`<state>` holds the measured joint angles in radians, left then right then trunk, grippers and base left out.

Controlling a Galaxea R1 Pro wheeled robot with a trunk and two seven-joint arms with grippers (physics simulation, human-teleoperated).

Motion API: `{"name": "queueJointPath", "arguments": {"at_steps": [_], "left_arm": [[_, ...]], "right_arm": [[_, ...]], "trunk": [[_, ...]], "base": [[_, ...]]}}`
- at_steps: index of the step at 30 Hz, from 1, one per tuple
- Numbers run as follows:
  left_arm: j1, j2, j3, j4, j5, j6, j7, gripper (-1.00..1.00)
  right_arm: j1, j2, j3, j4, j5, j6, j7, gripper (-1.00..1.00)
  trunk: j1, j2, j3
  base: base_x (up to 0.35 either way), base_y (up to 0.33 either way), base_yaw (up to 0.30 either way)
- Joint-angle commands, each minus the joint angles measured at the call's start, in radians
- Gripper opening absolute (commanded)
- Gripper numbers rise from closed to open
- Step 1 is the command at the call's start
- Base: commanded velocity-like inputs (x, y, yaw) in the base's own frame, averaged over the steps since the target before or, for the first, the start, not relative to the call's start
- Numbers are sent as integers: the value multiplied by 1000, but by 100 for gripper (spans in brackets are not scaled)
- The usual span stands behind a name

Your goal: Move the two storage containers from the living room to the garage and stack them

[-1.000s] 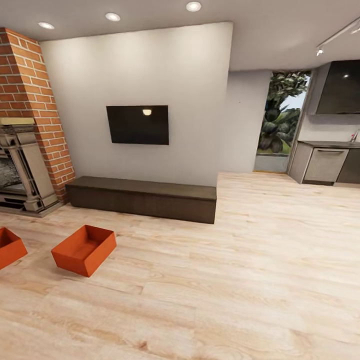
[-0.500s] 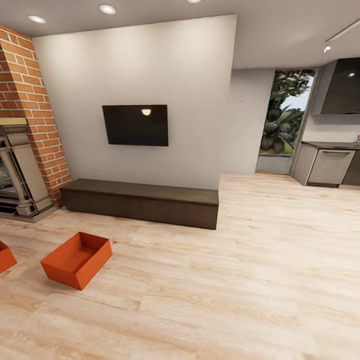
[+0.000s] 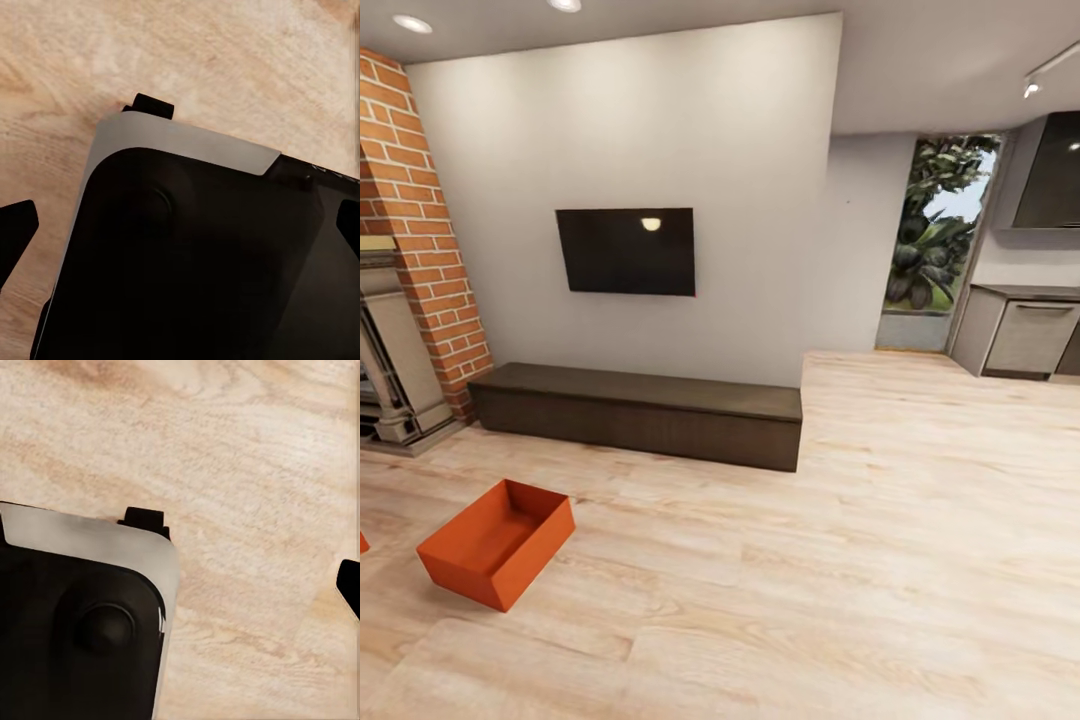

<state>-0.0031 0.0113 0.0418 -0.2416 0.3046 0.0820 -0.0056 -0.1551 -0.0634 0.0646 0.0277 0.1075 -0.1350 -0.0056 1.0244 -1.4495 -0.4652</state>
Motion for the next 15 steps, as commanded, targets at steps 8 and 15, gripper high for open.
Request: {"name": "queueJointPath", "arguments": {"at_steps": [8,15], "left_arm": [[0,0,4,-2,5,7,-1,100],[0,1,4,-2,5,6,-1,100]], "right_arm": [[-1,-3,6,3,6,-5,0,100],[-1,-4,7,3,5,-5,0,100]], "trunk": [[1,0,-1],[1,0,-1]], "base": [[326,0,0],[326,0,0]]}}
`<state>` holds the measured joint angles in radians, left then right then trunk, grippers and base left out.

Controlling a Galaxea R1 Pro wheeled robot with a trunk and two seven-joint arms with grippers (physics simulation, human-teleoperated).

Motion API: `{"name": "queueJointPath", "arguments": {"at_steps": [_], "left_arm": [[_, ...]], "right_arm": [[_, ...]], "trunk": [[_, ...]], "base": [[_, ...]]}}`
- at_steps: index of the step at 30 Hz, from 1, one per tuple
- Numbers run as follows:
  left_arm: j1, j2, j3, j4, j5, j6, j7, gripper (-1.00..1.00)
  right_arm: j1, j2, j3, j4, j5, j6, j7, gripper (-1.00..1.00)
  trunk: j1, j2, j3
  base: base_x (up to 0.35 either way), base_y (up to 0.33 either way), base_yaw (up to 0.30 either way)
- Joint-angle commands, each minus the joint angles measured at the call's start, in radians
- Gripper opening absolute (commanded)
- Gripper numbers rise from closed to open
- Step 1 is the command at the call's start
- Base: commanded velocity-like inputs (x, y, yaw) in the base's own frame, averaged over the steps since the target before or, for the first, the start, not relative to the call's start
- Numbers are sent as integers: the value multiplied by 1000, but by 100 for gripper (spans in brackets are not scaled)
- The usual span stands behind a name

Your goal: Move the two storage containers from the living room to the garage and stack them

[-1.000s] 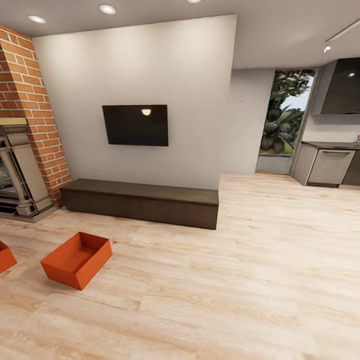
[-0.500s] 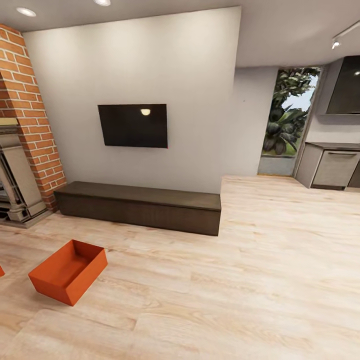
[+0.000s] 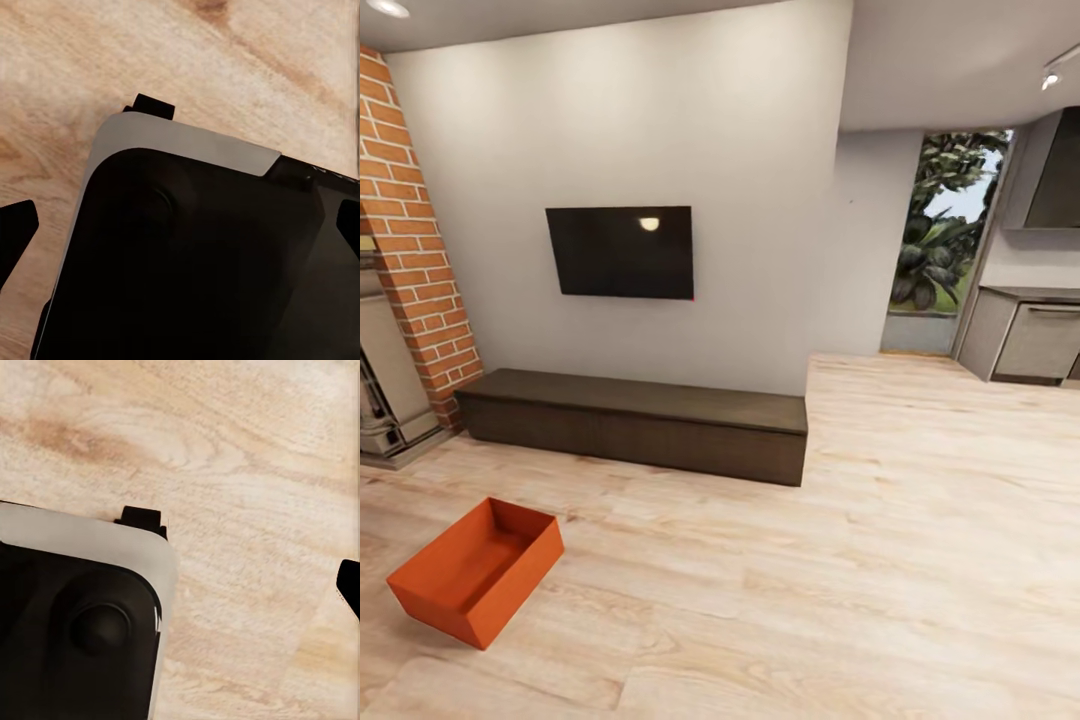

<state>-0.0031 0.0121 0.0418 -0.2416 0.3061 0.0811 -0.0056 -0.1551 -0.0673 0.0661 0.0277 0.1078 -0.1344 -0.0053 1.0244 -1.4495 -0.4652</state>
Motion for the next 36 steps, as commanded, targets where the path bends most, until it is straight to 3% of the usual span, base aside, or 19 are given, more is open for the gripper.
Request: {"name": "queueJointPath", "arguments": {"at_steps": [1,36], "left_arm": [[0,0,4,-2,4,7,-1,100],[0,-1,4,-2,4,6,-1,100]], "right_arm": [[-1,0,6,3,5,-5,-1,100],[-1,0,3,3,6,-8,-1,100]], "trunk": [[1,0,-1],[1,0,-1]], "base": [[326,0,0],[327,0,0]]}}
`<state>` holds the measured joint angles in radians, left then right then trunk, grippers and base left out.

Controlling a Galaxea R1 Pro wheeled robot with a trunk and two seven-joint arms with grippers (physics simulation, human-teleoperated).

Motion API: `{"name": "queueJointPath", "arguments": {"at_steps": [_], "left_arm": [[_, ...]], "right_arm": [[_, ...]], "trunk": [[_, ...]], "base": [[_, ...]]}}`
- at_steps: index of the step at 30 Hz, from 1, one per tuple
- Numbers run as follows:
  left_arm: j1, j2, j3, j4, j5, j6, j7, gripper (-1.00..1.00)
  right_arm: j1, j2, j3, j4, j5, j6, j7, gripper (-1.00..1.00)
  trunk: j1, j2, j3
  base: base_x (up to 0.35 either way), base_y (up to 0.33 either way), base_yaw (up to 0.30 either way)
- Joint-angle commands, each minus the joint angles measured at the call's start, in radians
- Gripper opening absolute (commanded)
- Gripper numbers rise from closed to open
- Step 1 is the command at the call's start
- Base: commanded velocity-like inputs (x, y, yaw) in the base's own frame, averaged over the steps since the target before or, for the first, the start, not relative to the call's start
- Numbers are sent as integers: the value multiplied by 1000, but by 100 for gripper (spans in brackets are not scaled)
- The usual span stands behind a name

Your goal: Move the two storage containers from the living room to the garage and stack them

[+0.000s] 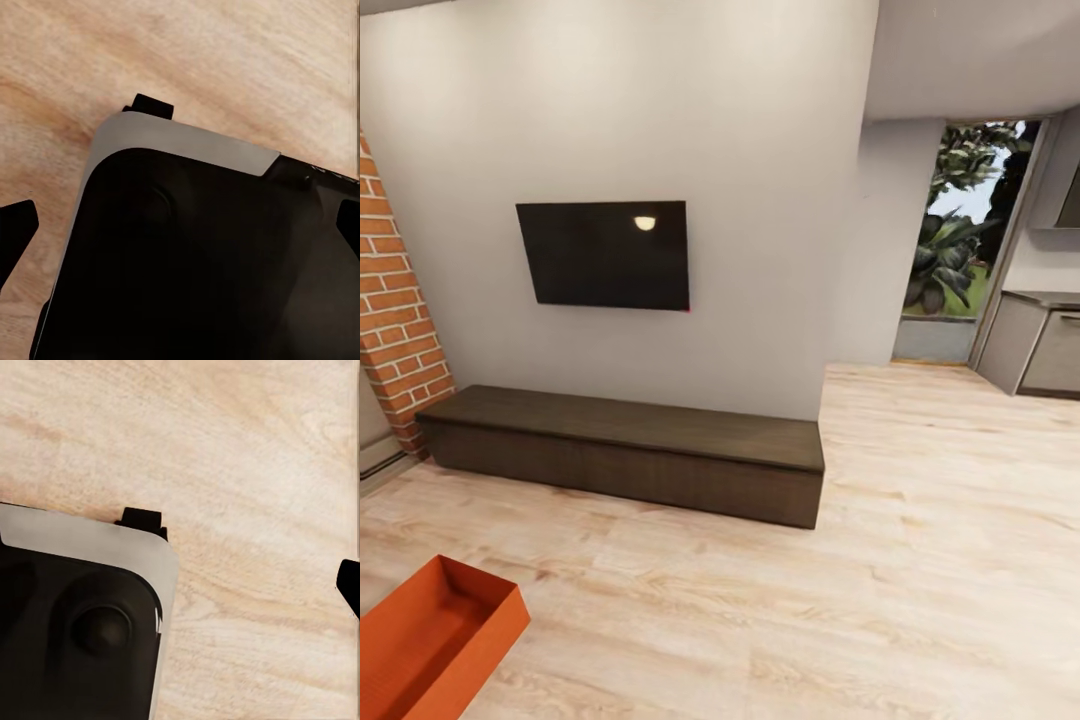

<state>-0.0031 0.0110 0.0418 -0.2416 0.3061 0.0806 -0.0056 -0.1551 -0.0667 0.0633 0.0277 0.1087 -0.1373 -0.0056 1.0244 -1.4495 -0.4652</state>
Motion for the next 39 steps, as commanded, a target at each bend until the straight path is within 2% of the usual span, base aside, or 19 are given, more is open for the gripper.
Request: {"name": "queueJointPath", "arguments": {"at_steps": [1,18,21,23,26,32,39], "left_arm": [[0,0,4,-2,4,7,-1,100],[0,0,4,-2,4,7,-1,100],[0,0,4,-2,4,7,-1,100],[0,0,4,-2,3,7,-1,100],[0,0,4,-2,2,7,-1,100],[0,-2,4,-3,2,3,-1,100],[0,-2,5,-2,4,-25,-1,100]], "right_arm": [[-1,0,6,3,5,-5,-1,100],[-1,-3,3,3,3,-7,-1,100],[-1,-4,3,3,-10,-9,0,100],[-1,-5,4,3,-44,-10,1,100],[-1,-7,6,3,-63,-10,3,100],[-1,-7,9,3,-62,-11,8,100],[-1,-8,15,3,-51,-13,13,100]], "trunk": [[1,0,-1],[1,0,-1],[1,0,-1],[1,0,-1],[1,0,-1],[1,0,-1],[1,0,-1]], "base": [[327,0,0],[327,0,8],[327,0,201],[327,0,252],[326,-10,264],[253,-104,268],[29,-17,282]]}}
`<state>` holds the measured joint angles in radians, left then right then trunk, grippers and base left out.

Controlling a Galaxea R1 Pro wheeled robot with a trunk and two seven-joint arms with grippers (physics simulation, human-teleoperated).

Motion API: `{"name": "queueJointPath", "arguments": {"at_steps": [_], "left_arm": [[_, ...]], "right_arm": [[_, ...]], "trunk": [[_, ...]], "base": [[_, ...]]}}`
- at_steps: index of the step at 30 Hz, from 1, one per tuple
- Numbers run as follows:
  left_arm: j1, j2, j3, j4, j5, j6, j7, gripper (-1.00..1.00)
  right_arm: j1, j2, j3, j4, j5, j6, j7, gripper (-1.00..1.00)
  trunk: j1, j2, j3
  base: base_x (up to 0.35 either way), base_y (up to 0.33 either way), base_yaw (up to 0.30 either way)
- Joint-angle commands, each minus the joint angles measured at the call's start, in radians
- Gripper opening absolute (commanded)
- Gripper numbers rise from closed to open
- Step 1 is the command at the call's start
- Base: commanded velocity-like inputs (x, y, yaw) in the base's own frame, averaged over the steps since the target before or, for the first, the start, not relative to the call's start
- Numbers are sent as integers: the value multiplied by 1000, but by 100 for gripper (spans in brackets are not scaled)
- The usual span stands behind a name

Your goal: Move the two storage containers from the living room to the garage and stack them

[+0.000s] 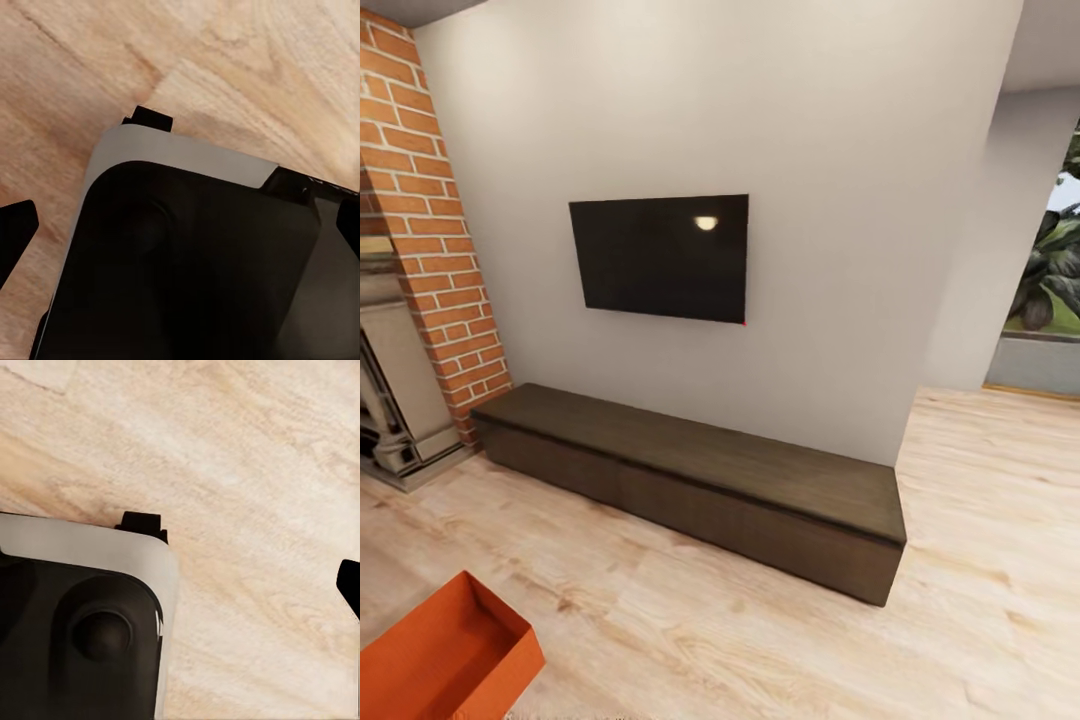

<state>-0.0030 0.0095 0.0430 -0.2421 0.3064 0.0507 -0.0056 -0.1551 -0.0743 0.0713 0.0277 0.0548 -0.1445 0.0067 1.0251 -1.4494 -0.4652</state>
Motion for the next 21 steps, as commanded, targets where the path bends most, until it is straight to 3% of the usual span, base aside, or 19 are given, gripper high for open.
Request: {"name": "queueJointPath", "arguments": {"at_steps": [1,11,16,21], "left_arm": [[0,0,4,-2,3,4,-1,100],[0,-2,8,38,9,2,11,100],[0,-2,7,74,50,2,33,100],[0,-3,0,80,57,2,35,100]], "right_arm": [[-1,0,7,3,4,-6,1,100],[-1,4,8,3,3,0,0,100],[-1,8,9,3,2,2,-10,100],[-1,10,10,3,3,2,-12,100]], "trunk": [[0,-1,-1],[0,-1,-1],[0,-1,-1],[0,-1,-1]], "base": [[3,-2,297],[0,0,300],[0,0,294],[0,0,284]]}}
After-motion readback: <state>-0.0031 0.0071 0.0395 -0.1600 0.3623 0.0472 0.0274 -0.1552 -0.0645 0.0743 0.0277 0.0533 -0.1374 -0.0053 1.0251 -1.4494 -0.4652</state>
